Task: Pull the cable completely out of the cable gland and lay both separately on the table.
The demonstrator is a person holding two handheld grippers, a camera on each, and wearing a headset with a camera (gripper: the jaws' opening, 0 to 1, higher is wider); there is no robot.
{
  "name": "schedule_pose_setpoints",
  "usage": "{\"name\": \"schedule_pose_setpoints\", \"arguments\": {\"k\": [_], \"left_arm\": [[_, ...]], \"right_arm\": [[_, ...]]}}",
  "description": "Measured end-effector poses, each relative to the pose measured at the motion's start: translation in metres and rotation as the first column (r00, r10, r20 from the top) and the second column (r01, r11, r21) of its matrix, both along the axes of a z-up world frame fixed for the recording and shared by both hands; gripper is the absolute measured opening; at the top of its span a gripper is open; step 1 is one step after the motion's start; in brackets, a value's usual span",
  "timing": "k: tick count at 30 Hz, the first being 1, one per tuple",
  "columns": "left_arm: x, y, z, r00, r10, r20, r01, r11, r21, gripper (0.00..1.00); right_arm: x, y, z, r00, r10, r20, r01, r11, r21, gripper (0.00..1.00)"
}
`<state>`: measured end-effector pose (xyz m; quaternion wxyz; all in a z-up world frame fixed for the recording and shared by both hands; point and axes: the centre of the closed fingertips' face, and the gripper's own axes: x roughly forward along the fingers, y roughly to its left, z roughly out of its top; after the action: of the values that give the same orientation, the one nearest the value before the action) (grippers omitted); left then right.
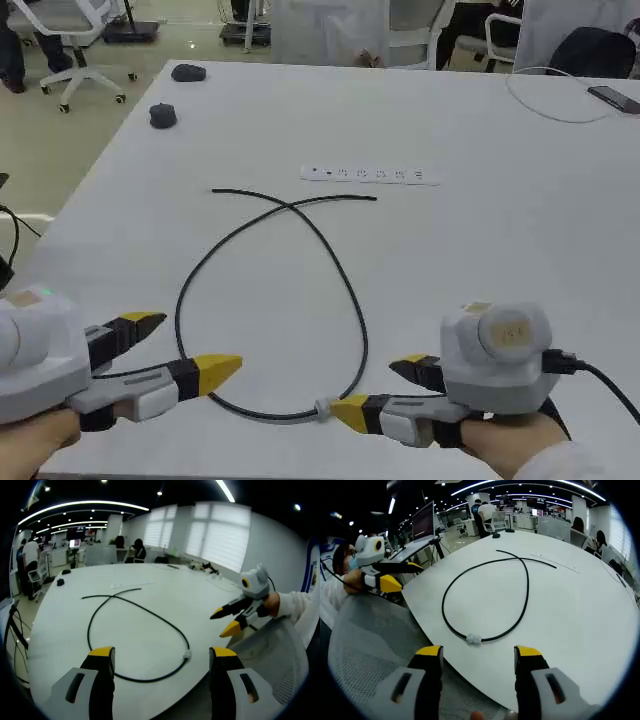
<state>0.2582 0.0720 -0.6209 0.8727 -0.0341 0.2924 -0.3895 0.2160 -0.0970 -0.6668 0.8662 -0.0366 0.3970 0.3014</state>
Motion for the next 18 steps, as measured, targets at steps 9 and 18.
{"name": "schedule_pose_setpoints", "arguments": {"k": [9, 18], "left_arm": [[-0.0031, -0.0011, 0.0004, 1.0, -0.001, -0.022, 0.0, 1.0, -0.026, 0.73], [-0.0001, 0.0033, -0.0014, 0.999, 0.027, -0.041, -0.028, 0.999, -0.027, 0.72]], "right_arm": [[-0.0029, 0.0009, -0.0033, 1.0, 0.015, -0.014, -0.015, 1.0, -0.013, 0.58], [-0.0037, 0.0002, -0.0059, 0.999, 0.022, -0.026, -0.023, 1.0, -0.015, 0.58]]}}
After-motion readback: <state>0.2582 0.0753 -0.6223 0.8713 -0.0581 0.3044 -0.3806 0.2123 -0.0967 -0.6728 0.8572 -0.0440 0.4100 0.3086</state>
